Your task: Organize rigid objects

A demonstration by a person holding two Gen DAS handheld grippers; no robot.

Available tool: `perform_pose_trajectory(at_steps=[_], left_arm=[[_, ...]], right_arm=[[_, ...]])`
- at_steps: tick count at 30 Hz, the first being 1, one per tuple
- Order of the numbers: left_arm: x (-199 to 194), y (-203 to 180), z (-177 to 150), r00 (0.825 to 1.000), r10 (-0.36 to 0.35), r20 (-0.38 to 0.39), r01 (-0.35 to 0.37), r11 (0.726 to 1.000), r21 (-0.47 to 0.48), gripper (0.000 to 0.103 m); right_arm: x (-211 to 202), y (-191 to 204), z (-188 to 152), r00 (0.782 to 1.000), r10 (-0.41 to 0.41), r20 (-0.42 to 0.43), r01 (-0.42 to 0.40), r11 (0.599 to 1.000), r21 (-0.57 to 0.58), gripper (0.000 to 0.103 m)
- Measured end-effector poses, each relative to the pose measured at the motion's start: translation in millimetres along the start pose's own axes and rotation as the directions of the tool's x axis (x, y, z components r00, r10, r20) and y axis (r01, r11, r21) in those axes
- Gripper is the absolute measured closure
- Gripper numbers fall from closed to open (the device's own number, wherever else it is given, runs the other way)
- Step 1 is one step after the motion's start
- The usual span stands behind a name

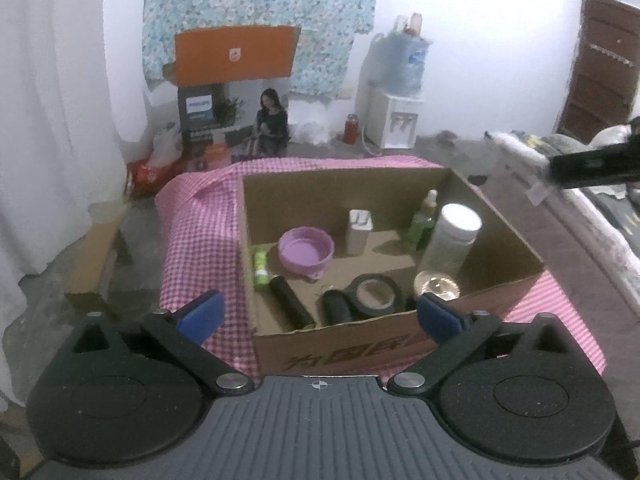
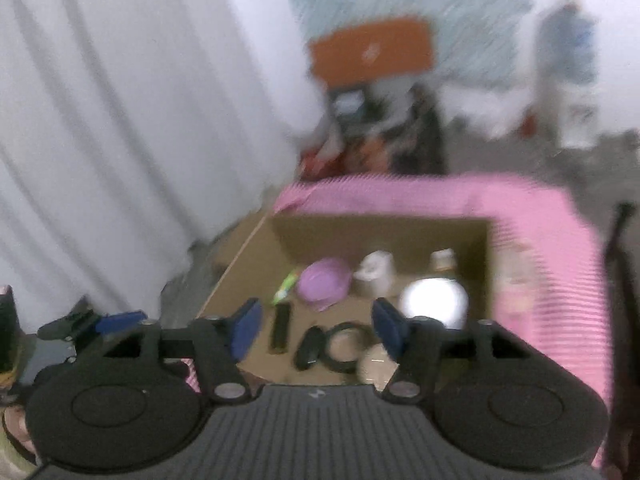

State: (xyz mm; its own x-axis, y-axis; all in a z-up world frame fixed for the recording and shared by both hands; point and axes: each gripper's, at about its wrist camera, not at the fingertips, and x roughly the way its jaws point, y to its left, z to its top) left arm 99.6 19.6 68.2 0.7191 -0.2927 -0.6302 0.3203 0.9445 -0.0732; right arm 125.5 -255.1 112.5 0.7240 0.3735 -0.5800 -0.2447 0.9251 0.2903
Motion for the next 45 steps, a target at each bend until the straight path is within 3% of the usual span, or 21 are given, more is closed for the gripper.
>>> perform_pose_trajectory(at_steps=[3,7,9,11,15,21,27,33,45], left_arm=[[-4.7,-10.3,3.3,1.000,-0.009,0.013,0.009,1.000,0.017,0.000],[-11.5,-22.9,6.7,0.998,-0.001,0.060,0.001,1.000,0.002,0.000],[-10.8,-28.9,9.0,0.999,0.002,0.053,-0.001,1.000,-0.005,0.000],[-8.1,-34.6,9.8,0.999,0.019,0.046,-0.018,1.000,-0.015,0.000],[-0.9,-42.9,7.6,0.997,0.074,0.020,-0.073,0.997,-0.040,0.000],[9.1,-40.1,1.0,0.994,0.108,-0.028,-0.111,0.990,-0.093,0.000],[18.2,-50.3,-1.0,0.983,0.181,-0.033,-0.181,0.983,0.000,0.000],[26.3,-53.3,-1.2,0.973,0.225,-0.053,-0.226,0.974,-0.007,0.000],[36.6,-51.0,2.8,0.965,0.240,-0.107,-0.243,0.970,-0.025,0.000]], right_arm=[[-57.5,-13.8,-8.9,0.991,-0.101,0.092,0.100,0.995,0.012,0.030],[-130.6,-18.8,-22.4,0.950,-0.233,0.207,0.241,0.970,-0.016,0.015],[-151.4,-14.6,-31.0,0.932,-0.271,0.242,0.291,0.956,-0.050,0.001],[-155.0,-10.4,-41.2,0.934,-0.271,0.233,0.294,0.953,-0.071,0.001],[-111.7,-3.7,-66.7,0.968,-0.214,0.133,0.226,0.970,-0.084,0.000],[-34.6,9.9,-102.0,0.985,-0.166,0.053,0.167,0.986,-0.021,0.000],[4.1,11.4,-101.7,0.978,-0.206,0.032,0.204,0.976,0.072,0.000],[28.6,9.7,-91.2,0.966,-0.257,0.026,0.254,0.964,0.077,0.000],[47.7,6.6,-85.2,0.945,-0.326,-0.005,0.326,0.943,0.075,0.000]])
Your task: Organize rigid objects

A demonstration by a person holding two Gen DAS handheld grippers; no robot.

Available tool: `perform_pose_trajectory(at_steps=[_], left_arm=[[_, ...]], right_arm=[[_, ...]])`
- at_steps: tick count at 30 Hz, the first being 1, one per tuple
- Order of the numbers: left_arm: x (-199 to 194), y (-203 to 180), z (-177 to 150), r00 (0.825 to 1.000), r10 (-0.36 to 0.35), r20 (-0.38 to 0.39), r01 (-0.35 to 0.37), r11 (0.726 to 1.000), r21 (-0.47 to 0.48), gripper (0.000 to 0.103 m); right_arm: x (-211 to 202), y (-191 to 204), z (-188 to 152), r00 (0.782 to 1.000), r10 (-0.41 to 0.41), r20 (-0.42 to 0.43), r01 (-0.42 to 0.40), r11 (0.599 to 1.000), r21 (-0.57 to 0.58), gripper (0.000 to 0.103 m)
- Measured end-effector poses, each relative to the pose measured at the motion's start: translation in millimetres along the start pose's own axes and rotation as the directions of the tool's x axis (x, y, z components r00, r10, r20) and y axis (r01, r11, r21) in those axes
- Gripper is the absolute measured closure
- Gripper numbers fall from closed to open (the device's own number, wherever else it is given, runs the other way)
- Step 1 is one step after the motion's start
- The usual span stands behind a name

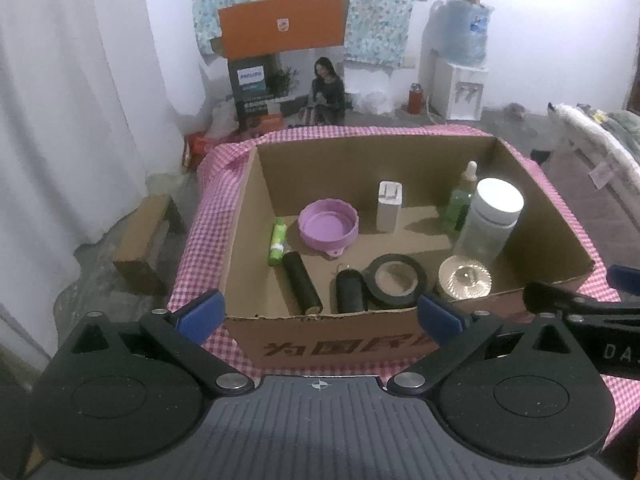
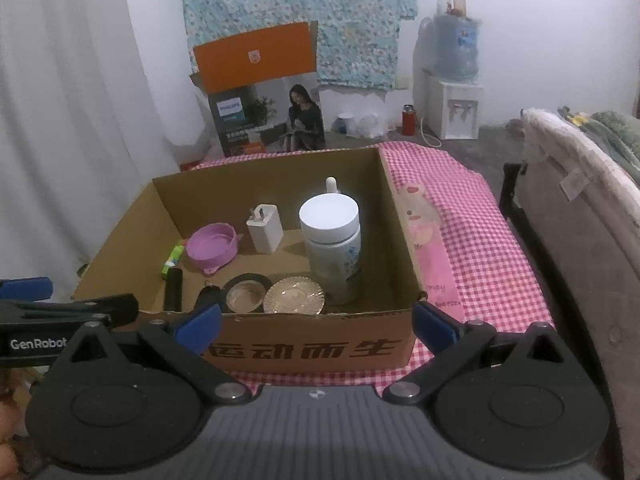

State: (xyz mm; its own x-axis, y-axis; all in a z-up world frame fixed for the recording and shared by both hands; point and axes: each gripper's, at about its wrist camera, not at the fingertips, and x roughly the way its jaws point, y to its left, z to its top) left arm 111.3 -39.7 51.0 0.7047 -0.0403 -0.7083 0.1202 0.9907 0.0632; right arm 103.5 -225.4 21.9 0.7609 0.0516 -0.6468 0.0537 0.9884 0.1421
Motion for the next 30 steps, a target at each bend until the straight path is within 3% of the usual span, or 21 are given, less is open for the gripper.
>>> perform_pose_trajectory(at_steps=[30], left_arm=[[2.8,10.2,-0.4,0.999,0.019,-0.044,-0.020,1.000,-0.019,0.000]], right_arm=[[2.9,13.6,2.7,0.999,-0.009,-0.032,0.009,1.000,-0.028,0.000]])
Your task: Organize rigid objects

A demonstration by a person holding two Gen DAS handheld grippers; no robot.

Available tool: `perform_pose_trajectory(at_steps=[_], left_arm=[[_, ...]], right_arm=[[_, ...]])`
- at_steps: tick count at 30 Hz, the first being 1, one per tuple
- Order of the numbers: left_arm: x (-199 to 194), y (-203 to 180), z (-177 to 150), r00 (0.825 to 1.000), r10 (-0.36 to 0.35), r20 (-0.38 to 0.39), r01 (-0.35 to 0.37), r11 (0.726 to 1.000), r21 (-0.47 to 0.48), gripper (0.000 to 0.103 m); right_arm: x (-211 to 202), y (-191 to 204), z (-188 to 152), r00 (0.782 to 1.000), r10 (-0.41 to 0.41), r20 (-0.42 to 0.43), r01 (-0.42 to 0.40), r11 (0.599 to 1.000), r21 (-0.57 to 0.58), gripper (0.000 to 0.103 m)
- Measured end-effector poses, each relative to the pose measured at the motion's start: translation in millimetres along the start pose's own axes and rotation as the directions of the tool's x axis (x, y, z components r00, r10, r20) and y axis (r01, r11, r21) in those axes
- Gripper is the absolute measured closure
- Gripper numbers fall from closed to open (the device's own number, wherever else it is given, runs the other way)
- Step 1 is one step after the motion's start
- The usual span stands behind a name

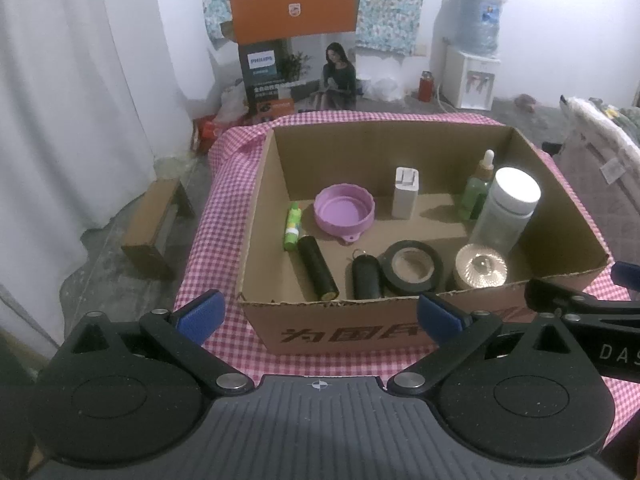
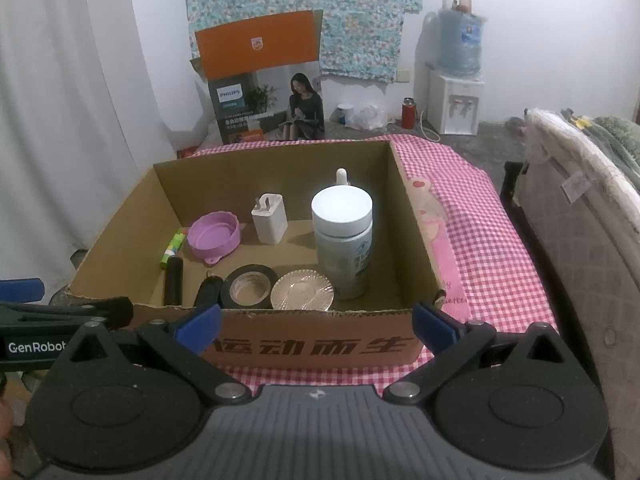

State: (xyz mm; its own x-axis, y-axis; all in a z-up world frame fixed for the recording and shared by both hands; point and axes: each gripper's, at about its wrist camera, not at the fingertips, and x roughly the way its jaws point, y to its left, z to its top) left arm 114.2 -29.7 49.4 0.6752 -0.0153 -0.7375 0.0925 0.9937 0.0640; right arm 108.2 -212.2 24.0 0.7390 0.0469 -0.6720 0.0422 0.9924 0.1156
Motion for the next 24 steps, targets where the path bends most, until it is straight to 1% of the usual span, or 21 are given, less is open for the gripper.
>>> perform_pose_trajectory(at_steps=[24], left_arm=[[-1.7,1.1,0.1,1.000,0.001,0.001,-0.001,1.000,0.000,0.000]], right_arm=[[-1.4,0.8,0.6,1.000,-0.001,0.002,0.001,1.000,-0.002,0.000]])
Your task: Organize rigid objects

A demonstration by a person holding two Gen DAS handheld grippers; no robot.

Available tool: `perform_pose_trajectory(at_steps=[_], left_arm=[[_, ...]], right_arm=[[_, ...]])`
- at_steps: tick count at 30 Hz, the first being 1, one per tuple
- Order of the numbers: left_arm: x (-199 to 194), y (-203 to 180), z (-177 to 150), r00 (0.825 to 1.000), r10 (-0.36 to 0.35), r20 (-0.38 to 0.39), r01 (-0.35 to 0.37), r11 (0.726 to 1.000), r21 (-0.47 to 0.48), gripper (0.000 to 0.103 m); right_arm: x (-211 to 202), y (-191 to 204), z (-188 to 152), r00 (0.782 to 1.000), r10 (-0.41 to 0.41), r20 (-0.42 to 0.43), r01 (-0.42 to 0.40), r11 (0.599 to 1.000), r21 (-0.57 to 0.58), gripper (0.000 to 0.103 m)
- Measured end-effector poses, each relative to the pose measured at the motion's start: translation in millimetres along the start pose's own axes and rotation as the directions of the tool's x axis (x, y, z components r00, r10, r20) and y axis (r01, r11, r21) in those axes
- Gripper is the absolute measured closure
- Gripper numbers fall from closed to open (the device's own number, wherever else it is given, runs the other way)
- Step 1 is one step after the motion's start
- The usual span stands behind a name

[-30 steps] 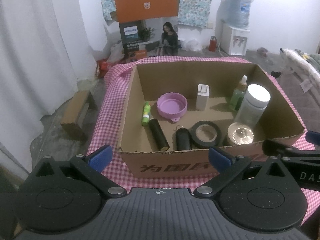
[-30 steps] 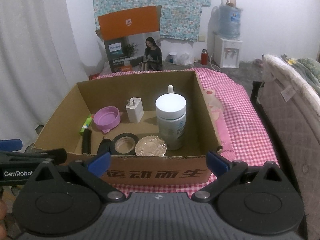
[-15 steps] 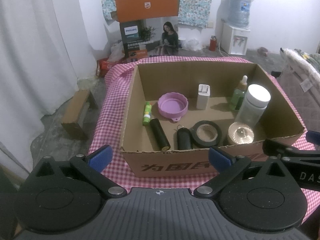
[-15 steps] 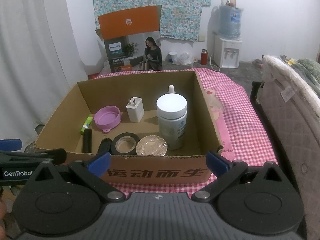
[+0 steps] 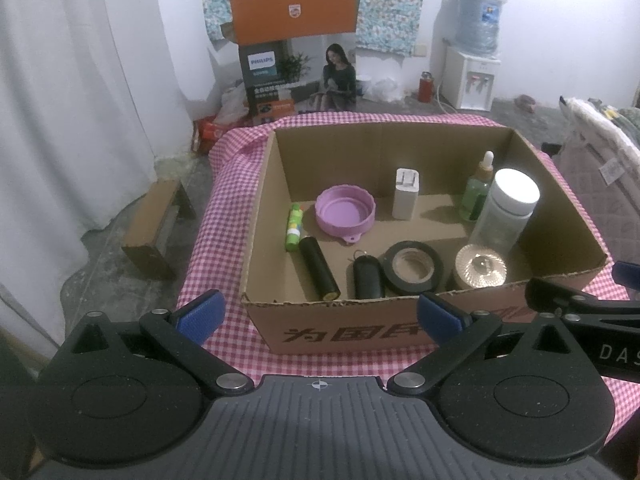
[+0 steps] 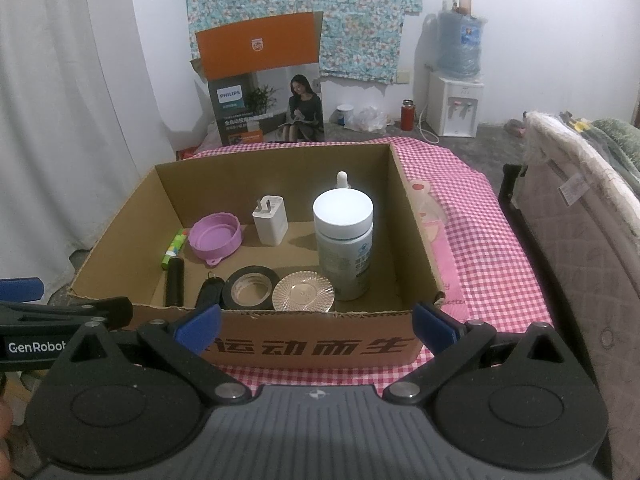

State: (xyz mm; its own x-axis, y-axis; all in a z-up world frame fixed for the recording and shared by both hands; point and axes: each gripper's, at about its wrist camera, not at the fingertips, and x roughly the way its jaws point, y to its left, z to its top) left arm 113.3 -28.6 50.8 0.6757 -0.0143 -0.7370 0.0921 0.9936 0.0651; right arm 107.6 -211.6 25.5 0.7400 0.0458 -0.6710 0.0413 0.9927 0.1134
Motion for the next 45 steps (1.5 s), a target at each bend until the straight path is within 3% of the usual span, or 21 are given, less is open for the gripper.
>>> perform_pose_trajectory(at_steps=[45], left_arm=[[1.2,-0.1,-3.2,1.000,0.001,-0.005,-0.001,1.000,-0.001,0.000]], right_arm=[[-2.1,-1.5,-1.2,1.000,-0.001,-0.005,0.001,1.000,-0.001,0.000]])
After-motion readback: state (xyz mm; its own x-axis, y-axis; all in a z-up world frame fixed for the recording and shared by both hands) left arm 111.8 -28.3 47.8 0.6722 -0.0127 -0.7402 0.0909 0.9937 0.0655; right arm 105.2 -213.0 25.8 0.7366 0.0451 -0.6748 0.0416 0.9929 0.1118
